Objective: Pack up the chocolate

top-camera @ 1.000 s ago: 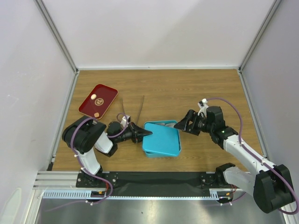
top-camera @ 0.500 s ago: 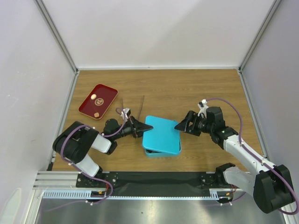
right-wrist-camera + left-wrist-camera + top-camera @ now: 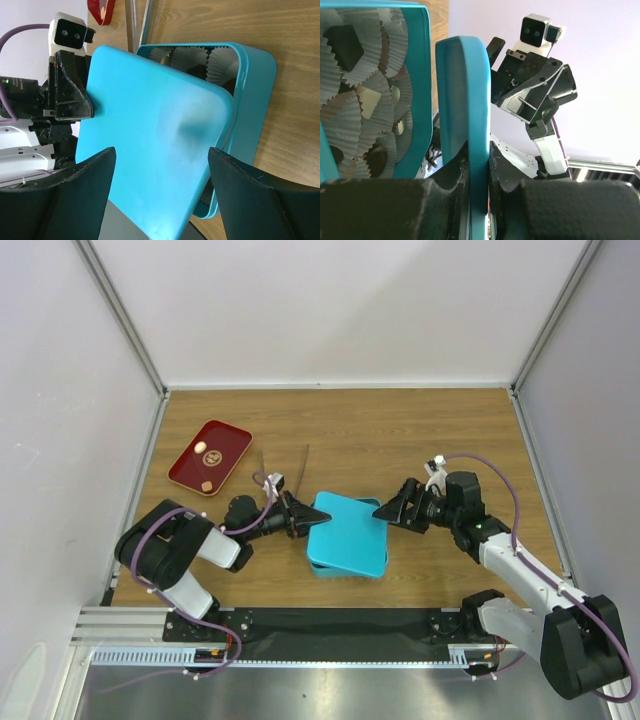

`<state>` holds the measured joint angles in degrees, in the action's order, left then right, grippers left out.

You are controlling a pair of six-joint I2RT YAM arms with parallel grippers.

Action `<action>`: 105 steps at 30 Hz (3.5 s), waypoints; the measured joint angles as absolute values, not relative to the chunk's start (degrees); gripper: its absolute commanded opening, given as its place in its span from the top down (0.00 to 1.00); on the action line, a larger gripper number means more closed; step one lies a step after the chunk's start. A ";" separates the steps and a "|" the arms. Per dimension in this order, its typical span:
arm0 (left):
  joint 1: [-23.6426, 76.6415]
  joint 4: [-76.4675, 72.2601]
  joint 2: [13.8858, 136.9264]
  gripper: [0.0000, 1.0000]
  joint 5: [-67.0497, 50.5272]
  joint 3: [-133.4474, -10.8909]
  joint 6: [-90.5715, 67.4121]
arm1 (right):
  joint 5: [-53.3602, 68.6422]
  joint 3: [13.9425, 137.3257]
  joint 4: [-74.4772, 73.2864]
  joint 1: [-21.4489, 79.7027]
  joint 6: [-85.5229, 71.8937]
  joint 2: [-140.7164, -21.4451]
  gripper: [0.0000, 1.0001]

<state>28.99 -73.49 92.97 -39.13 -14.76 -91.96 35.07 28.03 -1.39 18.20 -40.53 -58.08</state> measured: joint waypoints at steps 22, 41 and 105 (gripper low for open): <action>29.06 -73.32 92.55 0.84 -38.48 -18.37 -92.09 | 38.76 23.75 9.82 16.64 -49.21 -61.10 0.20; 29.26 -73.06 89.89 0.39 -39.70 -16.10 -87.94 | 41.82 23.33 13.41 15.79 -49.50 -63.40 0.59; 31.73 3.77 69.87 0.12 -23.55 -33.26 -45.52 | 43.79 27.40 9.85 11.33 -43.55 -73.93 0.71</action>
<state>31.73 3.77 69.87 -23.55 -33.26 -45.52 43.79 27.40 9.85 11.33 -43.55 -73.93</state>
